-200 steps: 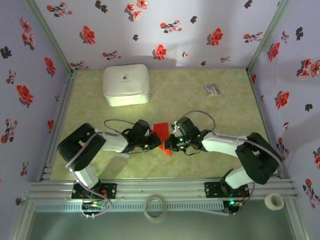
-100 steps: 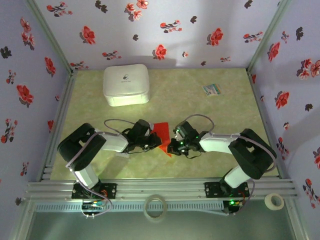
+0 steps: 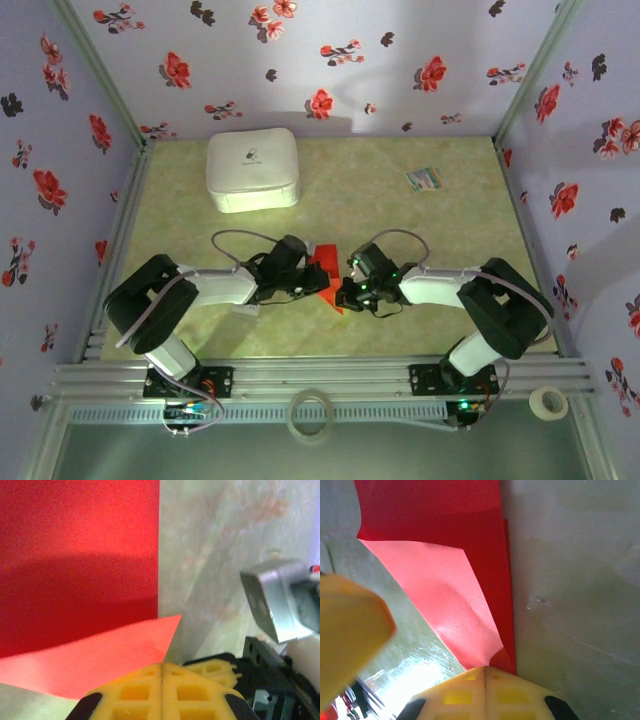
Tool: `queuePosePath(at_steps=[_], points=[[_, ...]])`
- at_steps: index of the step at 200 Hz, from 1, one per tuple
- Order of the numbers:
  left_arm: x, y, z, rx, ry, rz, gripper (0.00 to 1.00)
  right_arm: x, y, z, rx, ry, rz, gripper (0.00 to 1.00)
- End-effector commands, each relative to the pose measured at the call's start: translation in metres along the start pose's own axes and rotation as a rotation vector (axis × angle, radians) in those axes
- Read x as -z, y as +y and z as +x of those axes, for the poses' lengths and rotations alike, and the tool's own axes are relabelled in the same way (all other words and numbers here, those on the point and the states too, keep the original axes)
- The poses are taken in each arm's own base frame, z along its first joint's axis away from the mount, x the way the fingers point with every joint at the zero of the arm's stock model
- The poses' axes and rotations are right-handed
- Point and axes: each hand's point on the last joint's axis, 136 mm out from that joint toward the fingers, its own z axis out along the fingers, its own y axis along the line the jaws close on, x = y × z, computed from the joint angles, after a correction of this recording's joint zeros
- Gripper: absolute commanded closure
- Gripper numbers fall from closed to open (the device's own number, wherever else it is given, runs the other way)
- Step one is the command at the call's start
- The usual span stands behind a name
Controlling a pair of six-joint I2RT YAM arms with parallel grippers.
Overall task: Fold a paper plane with a square sheet of paper (pick it up from the middle)
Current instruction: Third fold the triangle at the center of the table.
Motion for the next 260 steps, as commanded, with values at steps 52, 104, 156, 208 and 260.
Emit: queuePosePath(at_steps=[52,104,156,208,260], points=[[-0.019,0.04,0.018,0.098,0.053,-0.179,1.0,-0.002,-0.028,0.005,-0.045,-0.012,0.096,1.0],[-0.007,0.064,0.002,0.126,0.002,-0.209,1.0,-0.004,-0.042,0.013,-0.051,0.015,0.145,1.0],[0.007,0.075,-0.014,0.151,-0.031,-0.229,1.0,-0.004,-0.046,0.016,-0.053,0.026,0.151,1.0],[0.022,0.102,-0.021,0.202,-0.064,-0.262,1.0,-0.004,-0.045,0.016,-0.05,0.027,0.146,1.0],[0.038,0.109,-0.03,0.213,-0.102,-0.256,1.0,-0.004,-0.045,0.017,-0.051,0.027,0.141,1.0]])
